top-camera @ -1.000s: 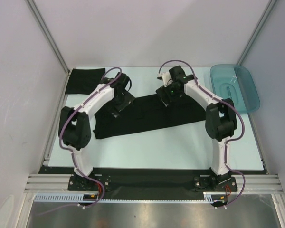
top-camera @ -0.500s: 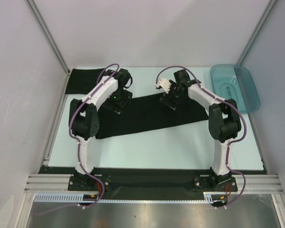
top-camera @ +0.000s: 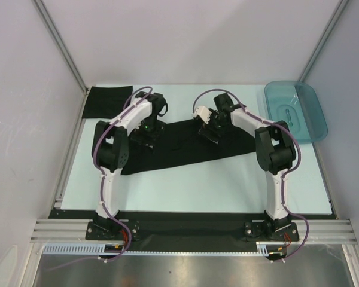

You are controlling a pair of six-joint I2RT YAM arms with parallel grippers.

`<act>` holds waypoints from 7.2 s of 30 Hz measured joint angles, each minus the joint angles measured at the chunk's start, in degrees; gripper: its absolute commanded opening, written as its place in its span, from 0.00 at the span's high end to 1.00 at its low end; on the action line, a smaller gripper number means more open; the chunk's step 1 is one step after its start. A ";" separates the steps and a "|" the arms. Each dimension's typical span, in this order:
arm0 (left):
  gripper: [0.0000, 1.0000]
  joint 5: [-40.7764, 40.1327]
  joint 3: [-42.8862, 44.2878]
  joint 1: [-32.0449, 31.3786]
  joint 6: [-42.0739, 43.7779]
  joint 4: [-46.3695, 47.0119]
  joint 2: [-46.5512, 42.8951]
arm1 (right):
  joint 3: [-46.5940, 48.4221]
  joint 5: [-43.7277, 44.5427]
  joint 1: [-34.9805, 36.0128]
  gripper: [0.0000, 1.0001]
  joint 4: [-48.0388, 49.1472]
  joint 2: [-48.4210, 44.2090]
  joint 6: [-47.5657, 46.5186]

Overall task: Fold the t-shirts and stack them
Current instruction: Fold the tshirt

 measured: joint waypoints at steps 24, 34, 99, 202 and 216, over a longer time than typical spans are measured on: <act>0.05 -3.89 0.48 -0.28 0.74 0.22 5.62 | -6.14 -1.60 -2.10 0.09 8.04 -1.05 8.76; 0.15 -6.36 13.77 -0.35 19.37 -5.68 13.46 | -4.07 0.39 -0.92 0.19 4.09 -0.17 12.94; 0.29 6.14 -46.07 17.18 50.93 28.11 -42.38 | -7.30 10.21 -7.04 0.11 -6.14 -15.78 50.56; 0.52 8.02 -20.33 23.65 64.54 32.59 -17.31 | 0.26 1.46 -1.84 0.14 -11.89 -21.70 55.69; 0.47 15.43 -36.15 23.80 55.30 43.82 -26.12 | 41.72 -4.04 2.45 0.21 2.01 20.06 51.65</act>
